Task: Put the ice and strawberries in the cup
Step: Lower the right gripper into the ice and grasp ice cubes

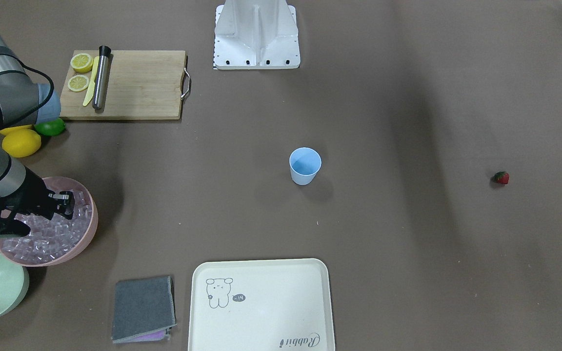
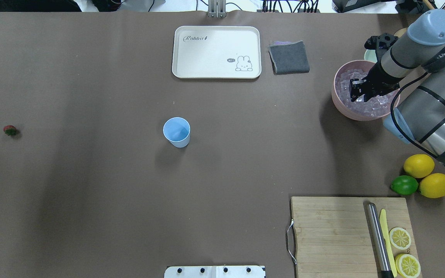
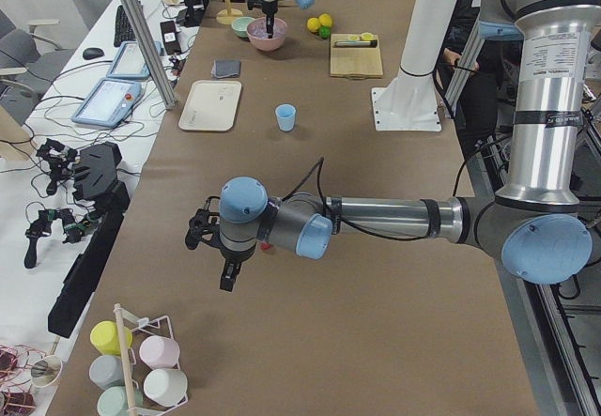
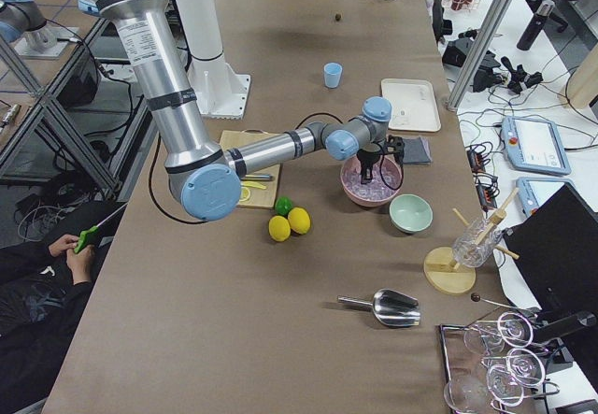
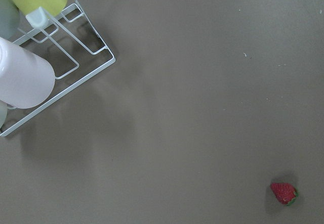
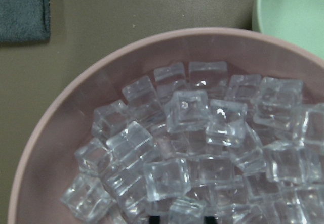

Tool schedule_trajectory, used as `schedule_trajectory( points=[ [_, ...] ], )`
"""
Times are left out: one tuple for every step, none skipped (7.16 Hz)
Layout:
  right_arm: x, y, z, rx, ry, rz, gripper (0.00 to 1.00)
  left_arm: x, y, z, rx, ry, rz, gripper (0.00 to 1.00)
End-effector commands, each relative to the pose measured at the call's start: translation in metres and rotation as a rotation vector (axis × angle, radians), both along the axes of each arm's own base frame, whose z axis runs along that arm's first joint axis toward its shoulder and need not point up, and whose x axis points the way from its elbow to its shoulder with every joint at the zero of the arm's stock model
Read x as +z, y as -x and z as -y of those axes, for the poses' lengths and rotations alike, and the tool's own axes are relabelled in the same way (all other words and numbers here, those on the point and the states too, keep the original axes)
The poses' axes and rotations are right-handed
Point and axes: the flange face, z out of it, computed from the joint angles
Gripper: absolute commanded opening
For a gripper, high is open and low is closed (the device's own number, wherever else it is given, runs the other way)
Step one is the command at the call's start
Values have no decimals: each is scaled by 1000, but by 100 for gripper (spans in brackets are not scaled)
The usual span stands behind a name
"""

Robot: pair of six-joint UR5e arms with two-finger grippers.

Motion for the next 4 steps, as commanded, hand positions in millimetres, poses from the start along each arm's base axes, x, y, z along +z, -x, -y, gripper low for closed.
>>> schedule_trajectory(
  points=[
    [-6, -13, 6, 14, 1, 15, 18, -1, 0, 1, 0, -1, 0, 98],
    [-9, -18, 8, 18, 4, 27, 8, -3, 0, 2, 0, -6, 0, 98],
    [-15, -26, 11, 17, 9, 52, 0, -4, 0, 3, 0, -6, 0, 98],
    [-30, -34, 11, 15, -3, 86, 0, -5, 0, 5, 0, -9, 0, 98]
  ],
)
